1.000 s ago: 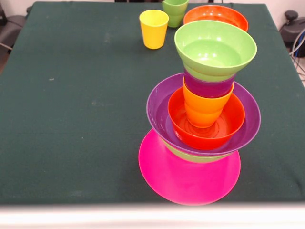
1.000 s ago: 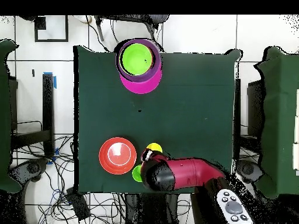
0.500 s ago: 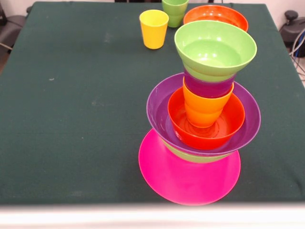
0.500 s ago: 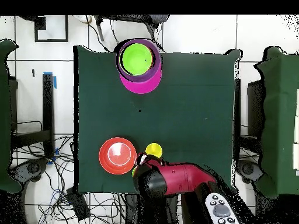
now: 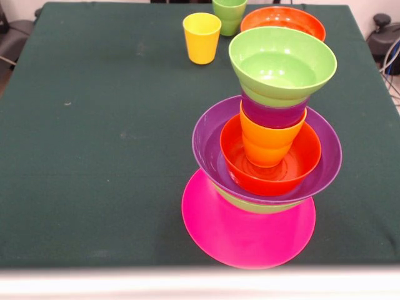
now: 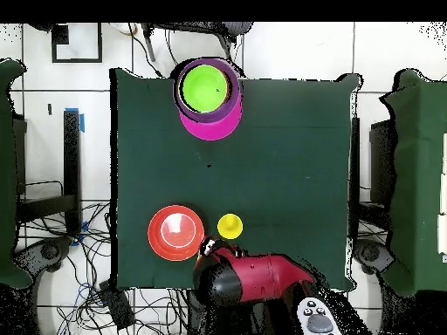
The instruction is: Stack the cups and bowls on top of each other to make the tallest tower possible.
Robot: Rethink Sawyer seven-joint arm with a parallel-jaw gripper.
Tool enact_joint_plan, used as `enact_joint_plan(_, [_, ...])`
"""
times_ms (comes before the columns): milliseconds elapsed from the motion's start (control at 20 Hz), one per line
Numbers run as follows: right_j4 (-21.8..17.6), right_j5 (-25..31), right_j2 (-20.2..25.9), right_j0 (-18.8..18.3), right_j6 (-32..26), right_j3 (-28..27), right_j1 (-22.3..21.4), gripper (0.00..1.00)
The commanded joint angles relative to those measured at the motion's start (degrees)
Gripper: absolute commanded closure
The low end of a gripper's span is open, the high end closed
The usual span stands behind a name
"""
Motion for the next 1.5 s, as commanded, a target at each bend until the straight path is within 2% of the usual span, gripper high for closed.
enact_joint_plan(50, [2.5, -4.4, -1.1, 1.7, 9.1, 3.0, 3.7, 0.00])
enact_joint_plan(200, [1.9, -6.6, -2.3, 2.1, 9.1, 2.6, 6.1, 0.00])
enact_joint_plan(500, [0.8, -13.4, -6.0, 3.8, 9.0, 0.2, 13.5, 0.00])
enact_joint_plan(900, [1.4, -18.9, -8.5, 4.9, 7.7, -2.5, 20.0, 0.00])
enact_joint_plan(1500, [2.6, -19.7, -8.6, 5.0, 6.3, -3.3, 21.3, 0.00])
